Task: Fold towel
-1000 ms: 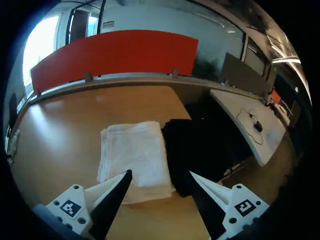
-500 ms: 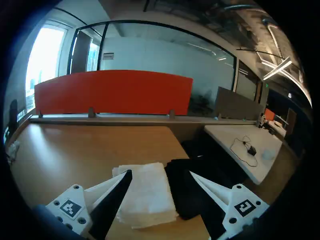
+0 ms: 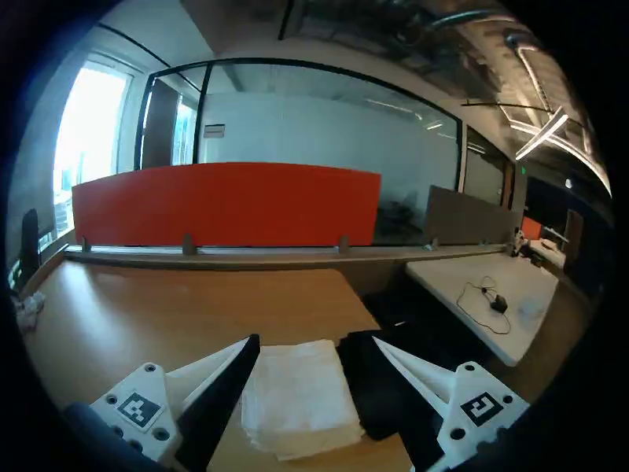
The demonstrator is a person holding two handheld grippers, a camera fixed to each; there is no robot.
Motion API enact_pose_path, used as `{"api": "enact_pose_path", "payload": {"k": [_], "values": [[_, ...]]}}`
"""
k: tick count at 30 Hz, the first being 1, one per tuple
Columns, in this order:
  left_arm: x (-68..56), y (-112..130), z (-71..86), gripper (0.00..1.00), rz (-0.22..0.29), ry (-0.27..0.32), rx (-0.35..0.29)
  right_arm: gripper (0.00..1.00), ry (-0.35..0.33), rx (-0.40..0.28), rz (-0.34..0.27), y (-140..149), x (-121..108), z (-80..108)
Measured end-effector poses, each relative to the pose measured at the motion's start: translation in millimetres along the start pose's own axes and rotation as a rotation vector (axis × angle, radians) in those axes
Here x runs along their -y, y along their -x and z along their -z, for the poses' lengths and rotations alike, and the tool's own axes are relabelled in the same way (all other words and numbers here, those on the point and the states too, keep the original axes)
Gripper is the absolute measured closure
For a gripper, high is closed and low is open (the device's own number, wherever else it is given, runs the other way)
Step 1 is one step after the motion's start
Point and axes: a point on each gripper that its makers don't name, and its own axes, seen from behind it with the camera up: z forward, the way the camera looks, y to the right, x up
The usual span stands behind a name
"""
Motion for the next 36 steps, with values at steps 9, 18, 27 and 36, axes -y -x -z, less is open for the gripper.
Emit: {"api": "enact_pose_path", "payload": {"k": [9,18,27,36], "values": [[8.9,-42.0,-1.2,0.04,0.071,-0.011,-0.122,0.0,-0.019,-0.031,-0.024,-13.7,8.4,7.0],[17.9,-71.5,1.1,0.04,0.096,-0.022,-0.229,0.0,-0.043,-0.06,-0.008,-25.3,24.9,11.9],[25.4,-106.2,11.6,0.04,0.127,-0.019,-0.353,0.0,-0.077,-0.125,-0.012,-49.8,47.8,20.4],[27.9,-117.3,11.2,0.04,0.126,-0.008,-0.385,0.0,-0.127,-0.16,-0.003,-68.8,89.7,28.0]]}}
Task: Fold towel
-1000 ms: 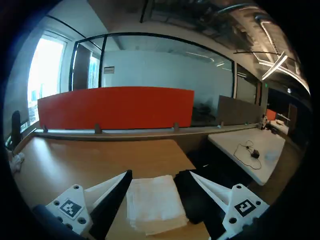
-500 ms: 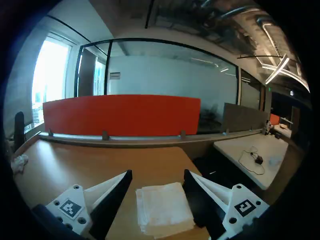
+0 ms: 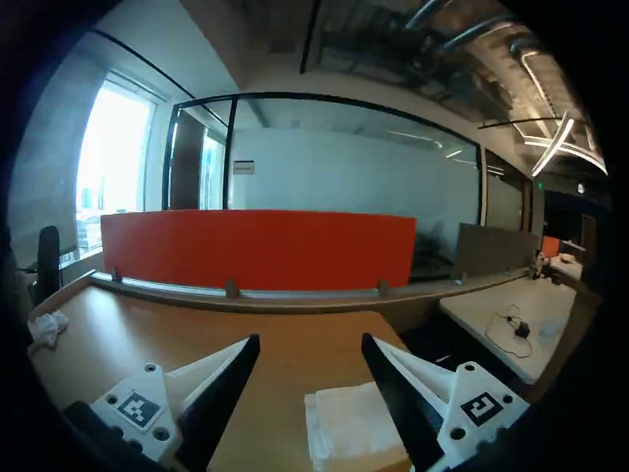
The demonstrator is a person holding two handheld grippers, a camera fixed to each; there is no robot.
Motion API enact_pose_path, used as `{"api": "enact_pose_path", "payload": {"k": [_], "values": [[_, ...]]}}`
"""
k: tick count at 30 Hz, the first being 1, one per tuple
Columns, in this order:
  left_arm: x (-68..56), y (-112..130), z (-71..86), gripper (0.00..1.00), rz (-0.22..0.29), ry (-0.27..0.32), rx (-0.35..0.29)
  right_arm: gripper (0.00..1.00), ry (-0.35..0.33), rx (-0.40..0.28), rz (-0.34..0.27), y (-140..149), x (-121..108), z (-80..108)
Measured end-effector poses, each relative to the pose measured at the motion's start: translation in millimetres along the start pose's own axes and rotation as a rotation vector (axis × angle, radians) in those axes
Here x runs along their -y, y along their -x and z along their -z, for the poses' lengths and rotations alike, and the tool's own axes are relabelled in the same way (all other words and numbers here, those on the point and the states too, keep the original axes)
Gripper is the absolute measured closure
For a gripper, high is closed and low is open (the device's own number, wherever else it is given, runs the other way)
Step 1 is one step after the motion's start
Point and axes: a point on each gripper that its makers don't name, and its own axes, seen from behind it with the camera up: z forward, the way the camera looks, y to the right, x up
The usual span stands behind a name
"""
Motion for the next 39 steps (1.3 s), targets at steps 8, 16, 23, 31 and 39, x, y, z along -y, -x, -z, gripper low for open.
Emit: {"api": "enact_pose_path", "payload": {"k": [8,16,23,31,39], "values": [[-4.8,-8.0,-2.5,0.04,0.009,0.026,-0.022,0.0,-0.054,-0.016,0.001,-10.0,48.2,-2.0],[-6.7,-13.9,-3.3,0.04,0.01,0.048,-0.039,0.0,-0.094,-0.039,-0.002,-25.4,95.5,-1.8],[-8.7,-19.6,-3.5,0.04,0.0,0.066,-0.059,0.0,-0.123,-0.049,-0.011,-29.0,129.3,-1.7],[-7.3,-23.6,-3.8,0.04,0.007,0.066,-0.076,0.0,-0.136,-0.054,-0.022,-36.0,146.8,-2.2],[-5.6,-25.9,-5.0,0.04,0.026,0.055,-0.097,0.0,-0.136,-0.048,-0.02,-36.4,154.3,-3.2]]}}
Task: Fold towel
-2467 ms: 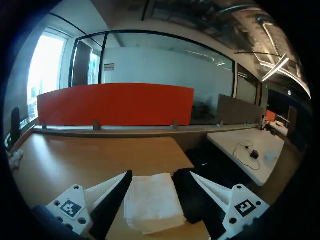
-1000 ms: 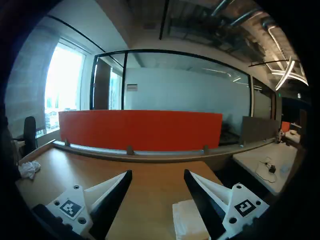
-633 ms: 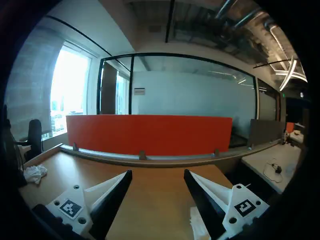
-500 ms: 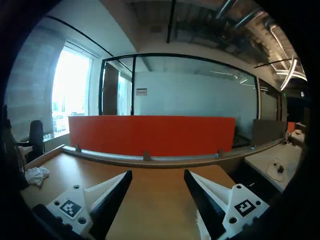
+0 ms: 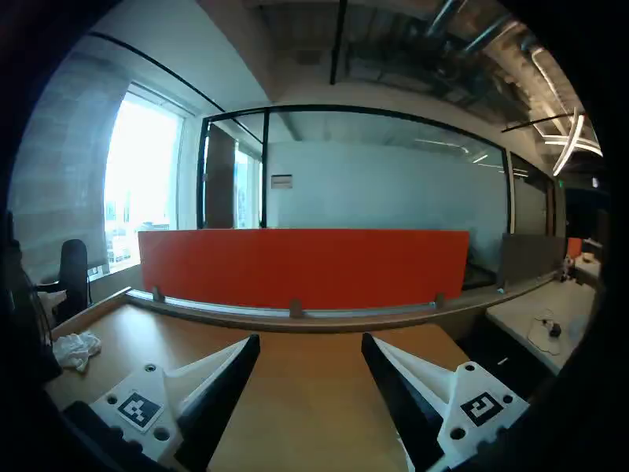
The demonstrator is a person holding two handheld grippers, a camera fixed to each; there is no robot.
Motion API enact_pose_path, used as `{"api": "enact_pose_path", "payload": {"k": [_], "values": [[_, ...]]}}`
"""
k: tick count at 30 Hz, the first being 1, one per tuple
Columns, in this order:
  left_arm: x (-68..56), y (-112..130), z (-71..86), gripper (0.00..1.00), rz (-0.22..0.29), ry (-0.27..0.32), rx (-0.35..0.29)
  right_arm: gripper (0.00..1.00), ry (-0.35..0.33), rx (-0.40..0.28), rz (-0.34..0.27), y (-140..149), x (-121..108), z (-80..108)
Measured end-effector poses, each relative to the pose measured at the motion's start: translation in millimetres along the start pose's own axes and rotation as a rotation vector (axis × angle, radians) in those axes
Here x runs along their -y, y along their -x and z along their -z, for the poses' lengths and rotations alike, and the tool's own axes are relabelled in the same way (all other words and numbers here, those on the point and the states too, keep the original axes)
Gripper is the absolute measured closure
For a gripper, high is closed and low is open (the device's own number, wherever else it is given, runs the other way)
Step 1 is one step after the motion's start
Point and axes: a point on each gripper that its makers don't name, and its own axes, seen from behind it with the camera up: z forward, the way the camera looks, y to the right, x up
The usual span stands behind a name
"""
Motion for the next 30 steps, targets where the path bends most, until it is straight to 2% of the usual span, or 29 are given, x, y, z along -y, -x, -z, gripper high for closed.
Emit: {"api": "enact_pose_path", "payload": {"k": [12,17,21,26,30], "values": [[3.6,16.9,1.1,0.04,0.013,-0.011,-0.022,0.0,-0.016,0.014,0.028,3.6,21.7,7.3],[15.0,32.4,4.0,0.04,0.025,-0.028,-0.035,0.0,-0.024,0.009,0.026,3.8,31.4,9.7],[26.8,48.2,6.7,0.04,0.012,-0.051,-0.041,0.0,-0.026,0.009,0.017,7.3,38.2,9.6],[33.3,65.6,9.1,0.04,0.001,-0.057,-0.058,0.0,-0.031,0.005,0.018,12.7,47.9,12.0],[37.7,79.9,8.6,0.04,0.013,-0.058,-0.074,0.0,-0.029,0.004,0.024,16.9,53.1,13.5]]}}
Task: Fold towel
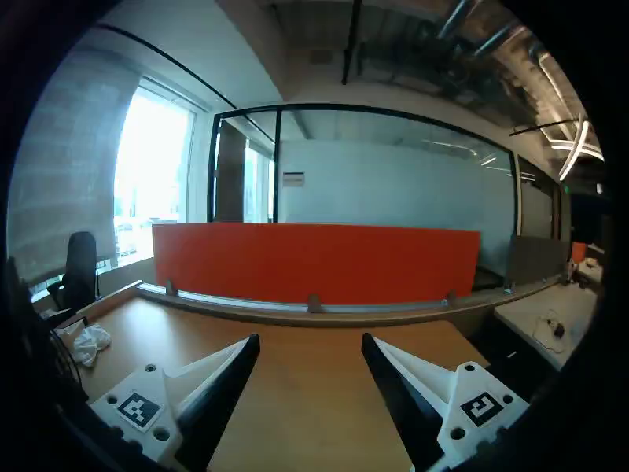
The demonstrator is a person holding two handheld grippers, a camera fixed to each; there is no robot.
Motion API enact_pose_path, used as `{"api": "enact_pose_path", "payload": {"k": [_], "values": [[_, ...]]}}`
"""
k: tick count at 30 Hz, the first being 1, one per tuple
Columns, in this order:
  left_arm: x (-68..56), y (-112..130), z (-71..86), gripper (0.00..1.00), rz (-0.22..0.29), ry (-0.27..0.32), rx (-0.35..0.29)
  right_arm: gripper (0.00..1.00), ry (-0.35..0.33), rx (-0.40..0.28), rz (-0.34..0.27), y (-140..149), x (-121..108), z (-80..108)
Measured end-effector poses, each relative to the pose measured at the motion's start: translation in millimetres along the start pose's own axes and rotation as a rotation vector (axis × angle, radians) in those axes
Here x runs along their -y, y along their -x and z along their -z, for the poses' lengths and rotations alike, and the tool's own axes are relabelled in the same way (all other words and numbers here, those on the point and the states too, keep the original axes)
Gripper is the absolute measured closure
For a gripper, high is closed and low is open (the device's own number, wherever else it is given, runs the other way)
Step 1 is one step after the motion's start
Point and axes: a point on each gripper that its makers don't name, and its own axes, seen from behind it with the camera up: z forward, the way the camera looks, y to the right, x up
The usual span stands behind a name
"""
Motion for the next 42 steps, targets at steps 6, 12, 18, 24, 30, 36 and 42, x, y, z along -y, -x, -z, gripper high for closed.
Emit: {"api": "enact_pose_path", "payload": {"k": [6,12,18,24,30,36,42], "values": [[9.0,28.7,-4.1,0.04,0.017,-0.008,-0.012,0.0,0.0,-0.005,0.006,7.7,6.4,0.9],[12.4,54.1,-6.0,0.04,0.014,-0.011,-0.016,0.0,-0.01,0.001,0.003,23.7,14.0,-1.3],[12.9,69.3,-5.4,0.04,0.008,-0.015,-0.027,0.0,-0.01,0.023,0.01,42.3,16.0,-3.7],[10.3,82.5,-4.9,0.04,0.003,-0.009,-0.027,0.0,-0.004,0.014,-0.001,46.5,15.0,-4.6],[7.8,93.1,-4.0,0.04,0.002,-0.004,-0.027,0.0,-0.001,0.012,0.007,51.6,14.1,-4.0],[5.7,99.6,-4.0,0.04,-0.02,-0.005,-0.022,0.0,-0.003,0.012,0.009,54.3,13.9,-0.9],[2.4,101.6,-6.3,0.04,-0.034,0.0,-0.02,0.0,-0.004,0.012,0.01,53.2,11.4,1.2]]}}
